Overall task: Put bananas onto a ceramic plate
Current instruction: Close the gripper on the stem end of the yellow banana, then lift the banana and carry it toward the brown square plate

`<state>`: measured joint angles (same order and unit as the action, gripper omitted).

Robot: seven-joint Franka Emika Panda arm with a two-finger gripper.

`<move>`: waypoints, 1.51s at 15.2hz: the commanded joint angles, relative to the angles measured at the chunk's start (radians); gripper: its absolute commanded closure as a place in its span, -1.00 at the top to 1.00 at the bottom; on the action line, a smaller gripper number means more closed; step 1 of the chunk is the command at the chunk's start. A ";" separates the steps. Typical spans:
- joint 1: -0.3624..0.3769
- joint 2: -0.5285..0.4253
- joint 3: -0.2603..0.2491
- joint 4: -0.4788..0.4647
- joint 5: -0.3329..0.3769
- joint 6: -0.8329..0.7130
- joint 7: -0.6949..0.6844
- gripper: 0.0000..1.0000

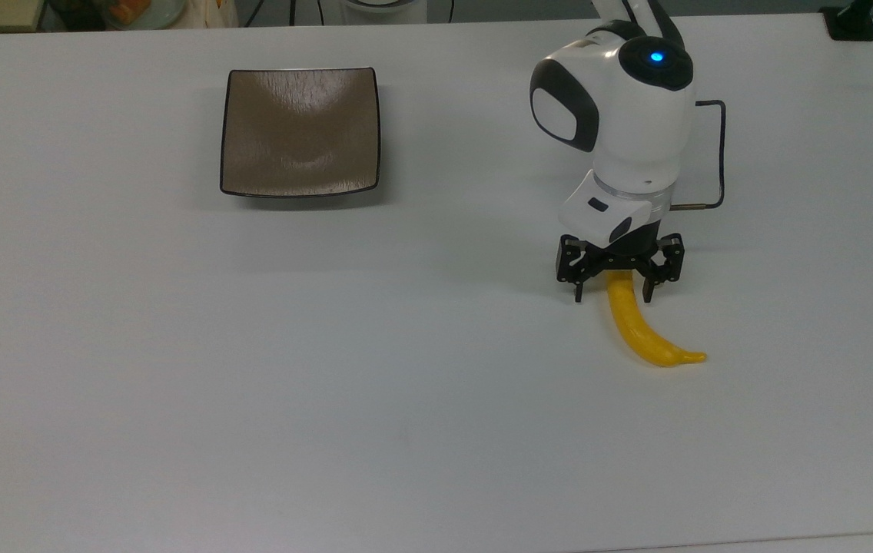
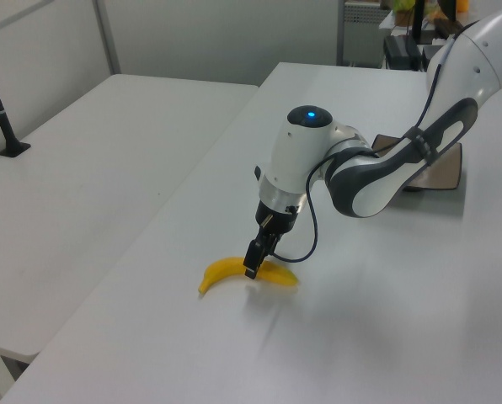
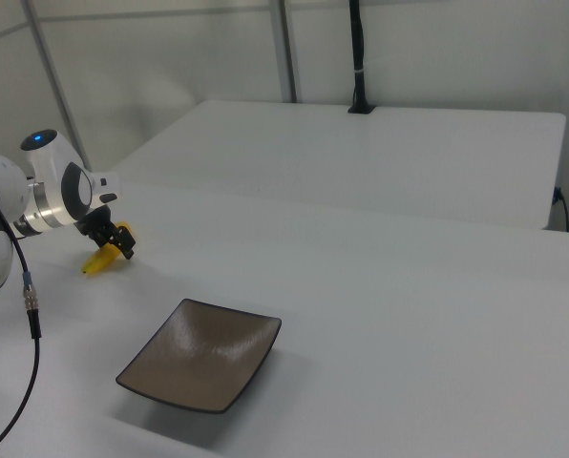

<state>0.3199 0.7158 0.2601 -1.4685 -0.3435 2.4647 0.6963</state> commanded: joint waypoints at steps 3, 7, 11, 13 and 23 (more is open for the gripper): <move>0.001 0.007 -0.002 0.019 -0.038 0.013 0.020 -0.46; -0.010 -0.002 -0.002 0.020 -0.035 0.010 0.017 -0.48; -0.034 -0.050 -0.001 0.017 -0.017 -0.060 -0.030 -0.48; -0.054 -0.091 0.008 0.019 0.050 -0.180 -0.154 -0.48; -0.174 -0.361 -0.019 -0.094 0.189 -0.578 -0.573 -0.48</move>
<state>0.1916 0.4931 0.2586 -1.4376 -0.1811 1.9207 0.2305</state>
